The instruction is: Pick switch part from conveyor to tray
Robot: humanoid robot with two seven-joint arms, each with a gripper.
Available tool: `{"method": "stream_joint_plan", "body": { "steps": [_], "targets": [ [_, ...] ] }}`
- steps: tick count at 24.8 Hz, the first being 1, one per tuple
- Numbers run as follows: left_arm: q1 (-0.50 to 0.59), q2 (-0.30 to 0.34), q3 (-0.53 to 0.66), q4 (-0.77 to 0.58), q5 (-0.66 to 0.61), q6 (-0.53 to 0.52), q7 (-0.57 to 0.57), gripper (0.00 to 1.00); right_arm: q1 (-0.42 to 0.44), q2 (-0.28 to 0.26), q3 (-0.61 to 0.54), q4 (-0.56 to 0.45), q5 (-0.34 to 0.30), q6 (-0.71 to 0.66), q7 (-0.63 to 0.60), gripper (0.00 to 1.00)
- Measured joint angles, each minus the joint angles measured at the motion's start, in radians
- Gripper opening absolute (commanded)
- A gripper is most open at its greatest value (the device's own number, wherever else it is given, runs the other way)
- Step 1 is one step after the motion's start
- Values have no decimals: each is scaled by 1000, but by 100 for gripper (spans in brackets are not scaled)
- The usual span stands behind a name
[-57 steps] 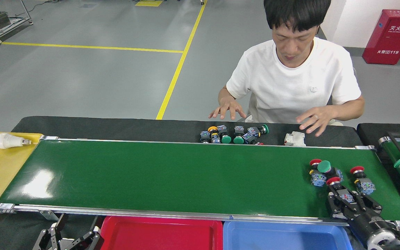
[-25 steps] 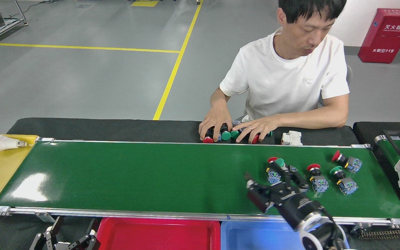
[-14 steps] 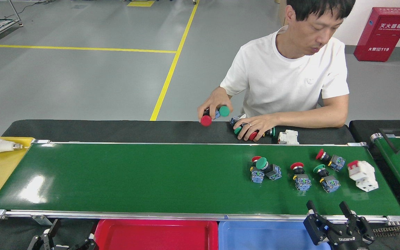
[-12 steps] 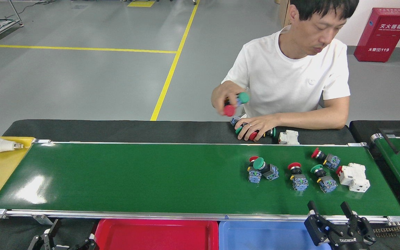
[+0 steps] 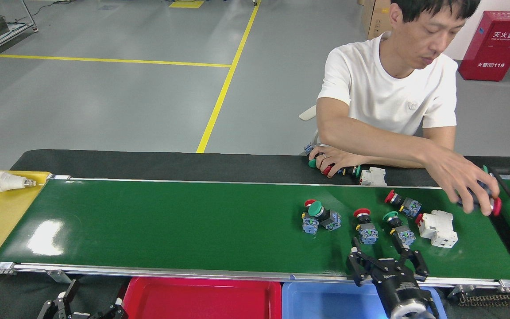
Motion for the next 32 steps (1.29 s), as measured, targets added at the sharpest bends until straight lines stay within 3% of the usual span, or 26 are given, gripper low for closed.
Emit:
{"method": "stream_joint_plan", "body": {
  "steps": [3,4,5,6,12,15,18,21,24,26,27,29,32],
  "targets": [
    [-2,0,-6,-2,-2,1,-1,100,-79,0,64,85,0,53,10,74],
    [-4,0,-8,-2,-4,1,-1,100,-96,-1,83,108,-2,55,12,58],
    [-6,0,-11,-2,-5,3,-1,100,-108,-4,100,124,-6,57,13,35],
    [-9,0,-12,-2,-5,5,-2,100,-115,-7,113,131,-8,63,15,22],
    [-94,1,-58,11,-37,-87,-11,100,-118,-7,119,115,-91,-22,32,14],
    [-187,1,-123,51,-99,-112,-14,100,-100,-17,120,21,-117,-57,63,14],
    [-270,0,-191,109,-129,-132,-34,100,-38,-29,120,-97,-152,-123,92,15],
    [-335,-1,-256,154,-132,-136,-85,100,62,-31,122,-204,-172,-298,102,15],
    [-391,-38,-297,208,-138,-137,-127,100,153,-13,140,-230,-173,-511,110,17],
    [-425,-64,-316,243,-157,-137,-149,100,192,15,184,-230,-173,-600,112,24],
    [-436,-79,-325,262,-173,-137,-154,100,201,18,210,-230,-173,-632,112,36],
    [-455,-109,-332,290,-206,-137,-160,100,203,19,256,-231,-172,-666,113,100],
    [-485,-146,-333,326,-230,-132,-169,100,200,22,272,-231,-172,-690,115,99]
  ]
}}
